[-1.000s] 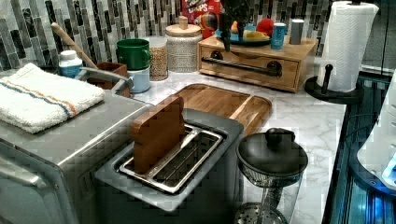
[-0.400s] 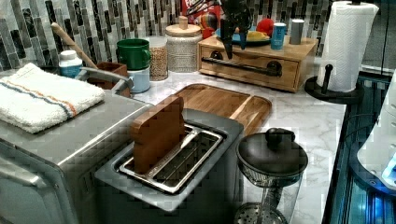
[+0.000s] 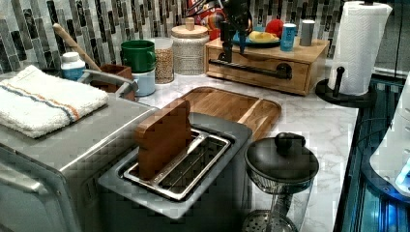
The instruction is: Open the drawer.
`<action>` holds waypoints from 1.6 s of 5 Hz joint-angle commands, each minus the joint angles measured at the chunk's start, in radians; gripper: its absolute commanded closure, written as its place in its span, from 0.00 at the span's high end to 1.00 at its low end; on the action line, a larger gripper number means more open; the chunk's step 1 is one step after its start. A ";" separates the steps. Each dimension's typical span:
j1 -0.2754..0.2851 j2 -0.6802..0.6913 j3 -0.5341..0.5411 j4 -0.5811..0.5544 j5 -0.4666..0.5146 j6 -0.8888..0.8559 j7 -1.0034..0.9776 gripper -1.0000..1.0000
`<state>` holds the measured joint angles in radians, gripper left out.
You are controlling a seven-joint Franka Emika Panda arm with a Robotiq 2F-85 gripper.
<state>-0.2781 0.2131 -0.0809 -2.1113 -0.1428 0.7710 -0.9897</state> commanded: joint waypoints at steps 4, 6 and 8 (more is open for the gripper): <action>0.022 0.041 -0.007 -0.096 -0.024 0.210 0.120 1.00; 0.048 0.044 -0.016 -0.125 -0.066 0.249 0.199 1.00; 0.070 0.011 0.014 -0.139 -0.041 0.178 0.235 1.00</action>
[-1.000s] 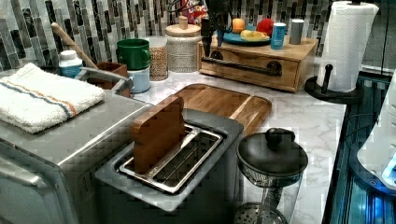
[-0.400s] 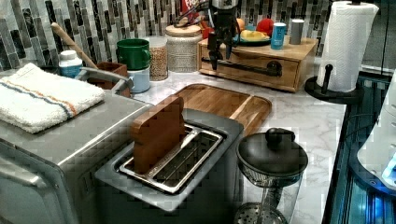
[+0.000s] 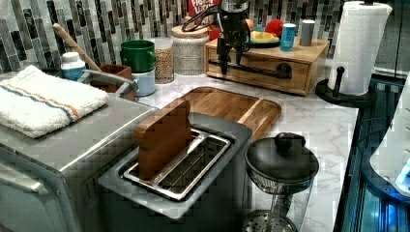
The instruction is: Open the drawer.
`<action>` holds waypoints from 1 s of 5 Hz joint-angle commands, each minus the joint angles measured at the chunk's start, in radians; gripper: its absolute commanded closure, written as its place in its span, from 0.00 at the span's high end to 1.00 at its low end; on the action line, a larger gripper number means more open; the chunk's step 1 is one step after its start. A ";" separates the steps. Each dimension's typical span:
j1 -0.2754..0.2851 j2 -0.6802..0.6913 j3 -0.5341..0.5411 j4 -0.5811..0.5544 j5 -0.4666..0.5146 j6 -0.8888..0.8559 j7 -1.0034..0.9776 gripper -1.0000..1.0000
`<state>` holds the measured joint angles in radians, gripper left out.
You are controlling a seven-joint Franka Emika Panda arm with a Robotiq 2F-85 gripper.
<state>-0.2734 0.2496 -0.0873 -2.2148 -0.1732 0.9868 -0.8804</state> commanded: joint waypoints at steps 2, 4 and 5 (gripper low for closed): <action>0.093 -0.005 0.036 -0.020 0.055 -0.060 0.065 1.00; 0.089 0.008 0.152 0.012 0.215 -0.173 -0.021 1.00; 0.112 0.032 0.191 0.005 0.263 -0.133 -0.016 1.00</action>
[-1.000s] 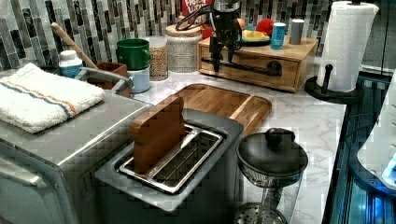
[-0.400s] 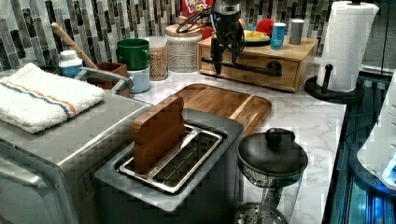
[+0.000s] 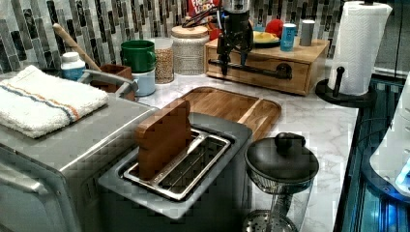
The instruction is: Open the drawer.
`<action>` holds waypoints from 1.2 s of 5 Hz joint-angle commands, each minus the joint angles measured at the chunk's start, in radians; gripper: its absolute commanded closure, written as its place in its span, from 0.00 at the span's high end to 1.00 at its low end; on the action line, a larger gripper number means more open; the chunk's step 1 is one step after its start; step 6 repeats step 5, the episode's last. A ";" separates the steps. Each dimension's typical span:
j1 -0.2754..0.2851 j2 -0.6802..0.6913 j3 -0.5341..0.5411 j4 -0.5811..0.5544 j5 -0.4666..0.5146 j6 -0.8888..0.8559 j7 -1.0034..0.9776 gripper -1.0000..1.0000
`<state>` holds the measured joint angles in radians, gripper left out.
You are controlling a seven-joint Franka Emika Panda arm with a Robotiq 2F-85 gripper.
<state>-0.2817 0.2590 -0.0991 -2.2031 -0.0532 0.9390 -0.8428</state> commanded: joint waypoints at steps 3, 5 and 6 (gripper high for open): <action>0.185 0.016 0.301 -0.011 0.143 -0.125 0.158 1.00; 0.197 -0.022 0.305 0.001 0.150 -0.204 0.252 1.00; 0.197 -0.022 0.305 0.001 0.150 -0.204 0.252 1.00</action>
